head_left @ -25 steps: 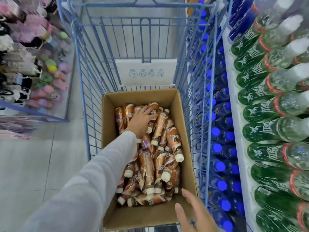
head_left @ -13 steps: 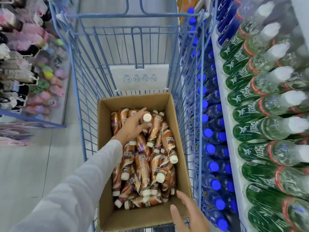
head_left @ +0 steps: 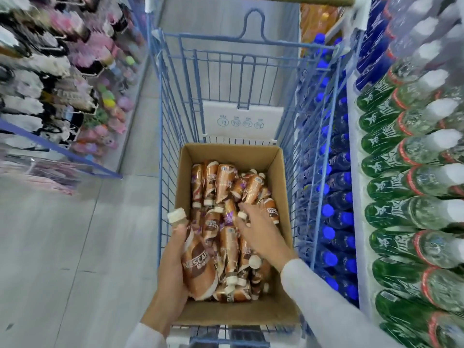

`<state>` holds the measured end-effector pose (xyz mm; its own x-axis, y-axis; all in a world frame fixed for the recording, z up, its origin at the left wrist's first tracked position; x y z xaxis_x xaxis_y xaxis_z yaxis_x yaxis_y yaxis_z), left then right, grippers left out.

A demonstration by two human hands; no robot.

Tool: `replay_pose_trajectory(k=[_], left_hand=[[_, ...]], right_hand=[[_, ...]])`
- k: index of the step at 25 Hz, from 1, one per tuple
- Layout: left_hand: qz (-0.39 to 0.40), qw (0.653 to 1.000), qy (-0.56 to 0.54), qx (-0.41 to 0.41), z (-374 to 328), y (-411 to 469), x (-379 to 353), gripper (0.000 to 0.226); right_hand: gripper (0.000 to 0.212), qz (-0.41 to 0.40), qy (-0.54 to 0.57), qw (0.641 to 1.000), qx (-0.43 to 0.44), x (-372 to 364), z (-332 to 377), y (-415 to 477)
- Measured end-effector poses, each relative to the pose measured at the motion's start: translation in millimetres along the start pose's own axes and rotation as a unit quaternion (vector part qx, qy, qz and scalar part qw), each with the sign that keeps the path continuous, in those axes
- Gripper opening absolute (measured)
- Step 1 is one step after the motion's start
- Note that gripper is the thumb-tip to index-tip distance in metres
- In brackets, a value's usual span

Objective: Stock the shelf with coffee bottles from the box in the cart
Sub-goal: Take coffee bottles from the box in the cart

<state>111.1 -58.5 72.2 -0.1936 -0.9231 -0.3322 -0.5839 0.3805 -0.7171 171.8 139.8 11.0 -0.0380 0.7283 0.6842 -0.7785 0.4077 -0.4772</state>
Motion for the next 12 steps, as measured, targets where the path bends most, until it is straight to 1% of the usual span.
replay_pose_trajectory(k=[2, 3, 5, 6, 8, 11, 12], left_hand=[[-0.039, 0.999, -0.018, 0.021, 7.3, -8.4, 14.7, 0.072], [-0.055, 0.998, -0.028, 0.029, 10.3, -12.4, 21.3, 0.072], [-0.087, 0.994, -0.065, 0.027, 14.8, -15.6, 34.1, 0.064], [-0.102, 0.991, -0.081, 0.03, 14.2, -14.6, 37.6, 0.059], [-0.122, 0.987, -0.086, 0.054, 7.2, -4.4, 38.8, 0.051], [-0.095, 0.993, -0.068, 0.029, -0.6, -6.5, 53.8, 0.072], [-0.096, 0.992, -0.071, 0.04, 0.2, -5.8, 57.4, 0.066]], right_hand=[[0.052, 0.014, -0.112, 0.99, 0.085, 0.5, 10.6, 66.8], [0.057, 0.027, -0.181, 0.976, 0.119, 0.4, 15.1, 97.3], [0.068, 0.053, -0.32, 0.931, 0.17, -3.5, 17.9, 146.7], [0.072, 0.066, -0.368, 0.909, 0.186, -7.1, 16.3, 163.7], [0.077, 0.081, -0.413, 0.884, 0.203, -19.4, 9.8, 186.5], [0.08, 0.08, -0.423, 0.878, 0.208, -32.6, -1.9, 202.9], [0.08, 0.078, -0.42, 0.879, 0.211, -34.7, -4.1, 207.4]])
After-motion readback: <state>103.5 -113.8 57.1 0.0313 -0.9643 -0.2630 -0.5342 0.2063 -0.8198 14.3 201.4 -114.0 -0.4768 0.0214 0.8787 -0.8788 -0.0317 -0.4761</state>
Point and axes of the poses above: each hand's wrist, its own y-axis towards the middle knuckle, its own x-axis out of the back of the hand, z = x × y, the point moved 1 cm from there along y, towards the middle knuckle, and after that the axes turned 5 degrees about -y, right-handed, at the moved point
